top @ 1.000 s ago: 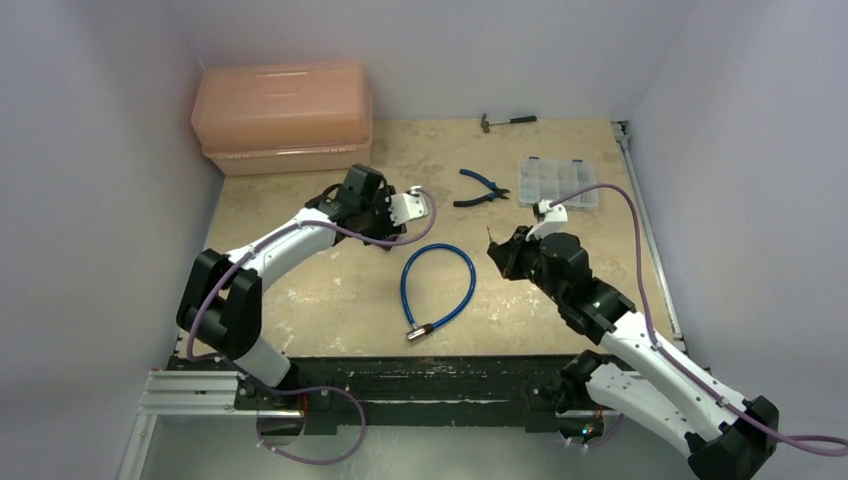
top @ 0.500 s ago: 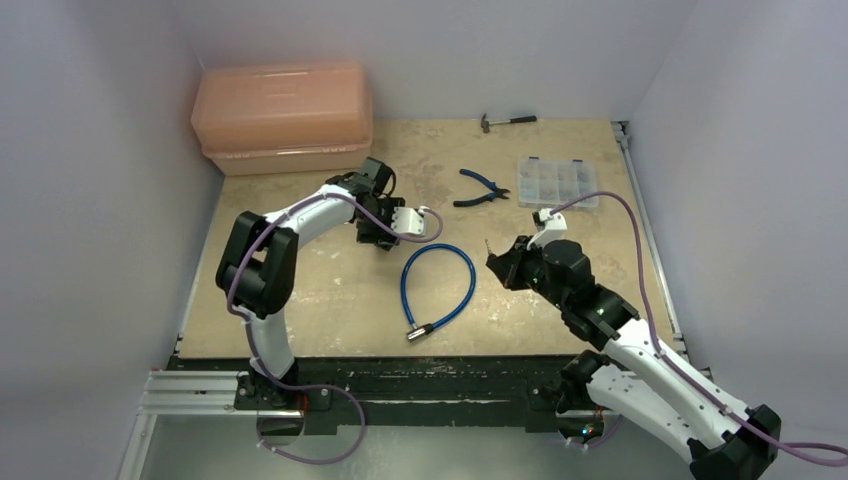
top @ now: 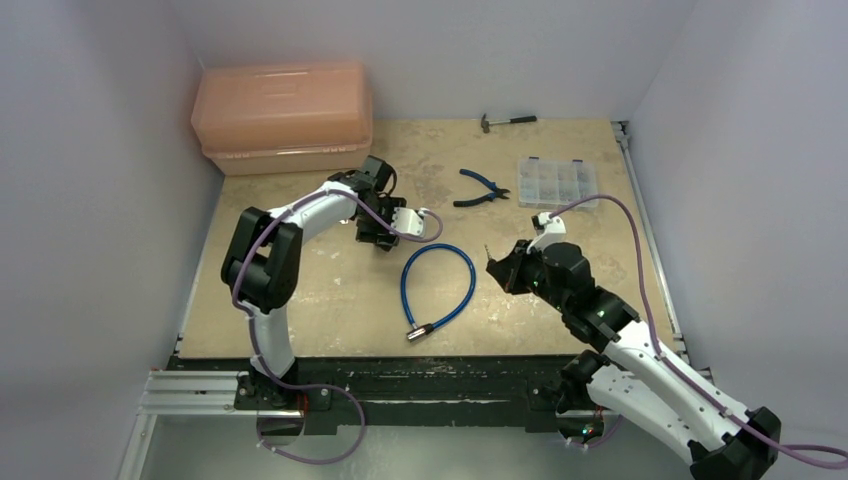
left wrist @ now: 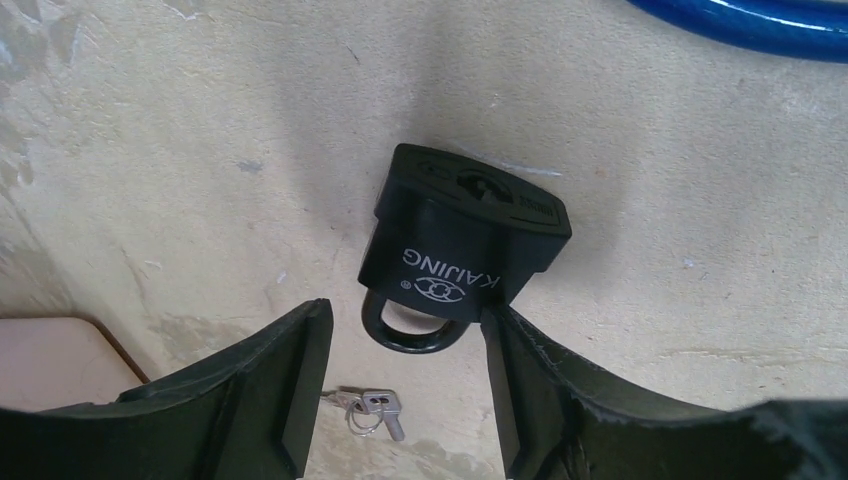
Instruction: Unlock with the key
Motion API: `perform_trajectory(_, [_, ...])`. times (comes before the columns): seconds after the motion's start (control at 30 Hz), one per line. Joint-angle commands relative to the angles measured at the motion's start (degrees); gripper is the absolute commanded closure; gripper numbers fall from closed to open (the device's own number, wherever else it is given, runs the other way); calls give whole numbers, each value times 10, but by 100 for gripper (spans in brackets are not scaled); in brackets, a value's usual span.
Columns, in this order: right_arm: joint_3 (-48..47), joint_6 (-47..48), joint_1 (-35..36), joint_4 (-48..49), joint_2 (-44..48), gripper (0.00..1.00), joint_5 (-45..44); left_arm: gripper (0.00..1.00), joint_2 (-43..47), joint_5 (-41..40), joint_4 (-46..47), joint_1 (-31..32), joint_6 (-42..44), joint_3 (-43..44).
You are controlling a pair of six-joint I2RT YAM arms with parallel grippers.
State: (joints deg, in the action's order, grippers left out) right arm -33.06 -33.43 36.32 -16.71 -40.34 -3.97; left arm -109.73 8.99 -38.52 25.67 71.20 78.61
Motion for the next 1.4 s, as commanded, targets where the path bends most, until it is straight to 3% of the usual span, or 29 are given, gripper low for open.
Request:
perform_trajectory(0.0, [5,-5,0,14,4,100,19,38,-25,27,7,1,14,3])
perform_trajectory(0.03, [6,-5,0,14,4,100,21,37,-29,26,10,2,14,2])
perform_trajectory(0.1, [8,-5,0,16,3,100,24,22,-35,36,12,5,10,7])
perform_trajectory(0.13, [8,-6,-1,17,3,100,26,19,-37,40,11,7,7,11])
perform_trajectory(0.93, [17,-7,0,39,-22,100,39,27,-98,66,-20,35,-4,60])
perform_trajectory(1.0, [17,-7,0,38,-21,100,39,34,-107,58,-23,35,-10,65])
perform_trajectory(1.13, [16,-7,-1,36,-20,100,39,63,-122,58,-29,37,-21,75])
perform_trajectory(1.27, [13,-7,0,33,-19,100,38,80,-124,53,-25,39,-37,76])
perform_trajectory(1.33, [13,-7,0,32,-19,100,38,100,-120,48,-16,41,-45,74])
perform_trajectory(1.37, [13,-6,0,32,-19,100,39,100,-117,48,-10,42,-48,74])
